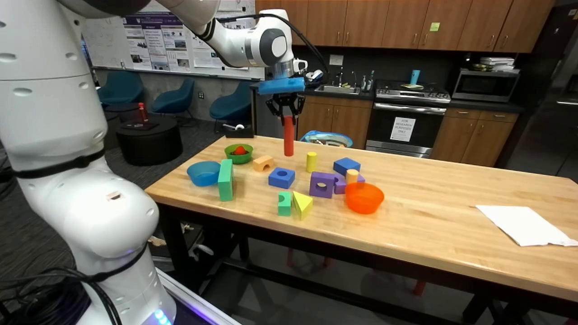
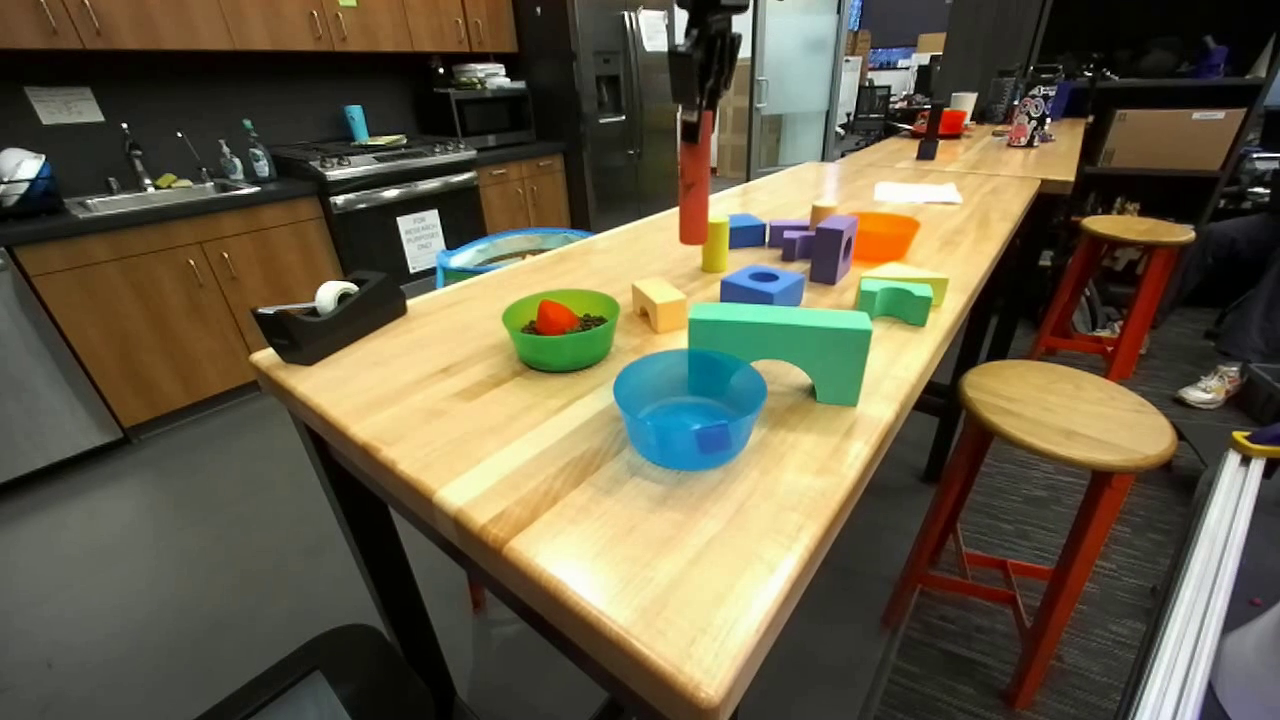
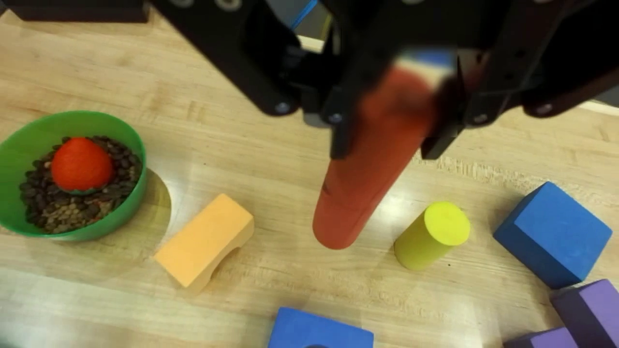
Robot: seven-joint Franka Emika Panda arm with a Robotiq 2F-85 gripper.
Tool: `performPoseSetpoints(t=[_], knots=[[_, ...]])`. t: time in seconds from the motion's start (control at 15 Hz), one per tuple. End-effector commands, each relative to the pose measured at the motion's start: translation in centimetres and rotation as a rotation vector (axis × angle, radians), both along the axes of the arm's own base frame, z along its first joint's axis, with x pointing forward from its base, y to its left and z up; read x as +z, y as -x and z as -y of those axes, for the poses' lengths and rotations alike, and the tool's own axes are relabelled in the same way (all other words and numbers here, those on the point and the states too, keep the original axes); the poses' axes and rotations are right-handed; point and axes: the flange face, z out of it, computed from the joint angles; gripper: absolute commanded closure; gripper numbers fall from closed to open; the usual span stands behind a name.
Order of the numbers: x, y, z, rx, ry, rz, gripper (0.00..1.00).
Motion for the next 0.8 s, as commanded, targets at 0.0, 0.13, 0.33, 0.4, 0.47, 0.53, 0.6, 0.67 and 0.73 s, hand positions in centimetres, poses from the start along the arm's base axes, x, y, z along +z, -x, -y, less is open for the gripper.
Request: performPoseSetpoints(t=[0.0, 0.13, 0.33, 0.4, 0.47, 0.53, 0.6, 0.67, 0.73], knots=[[1.9, 4.2, 0.1, 0.042, 0.025, 0.013, 0.85], [2.3, 6.0, 0.2, 0.06, 0.026, 0.011, 0.85], [2.7, 8.5, 0.5, 0.085, 0.03, 0.004, 0.85], [2.9, 9.2, 0.6, 0.089, 0.033, 0.005, 0.85], [3.1, 9.9, 0.7, 0.093, 0.035, 0.009, 0.85], [3.3, 10.5, 0.8, 0.094, 0.037, 0.014, 0.85], [3.4, 11.1, 0.8, 0.093, 0.042, 0.018, 0.85], [3.4, 11.6, 0.9, 0.096, 0.041, 0.019, 0.85], [3.4, 12.0, 0.9, 0.1, 0.038, 0.019, 0.85]])
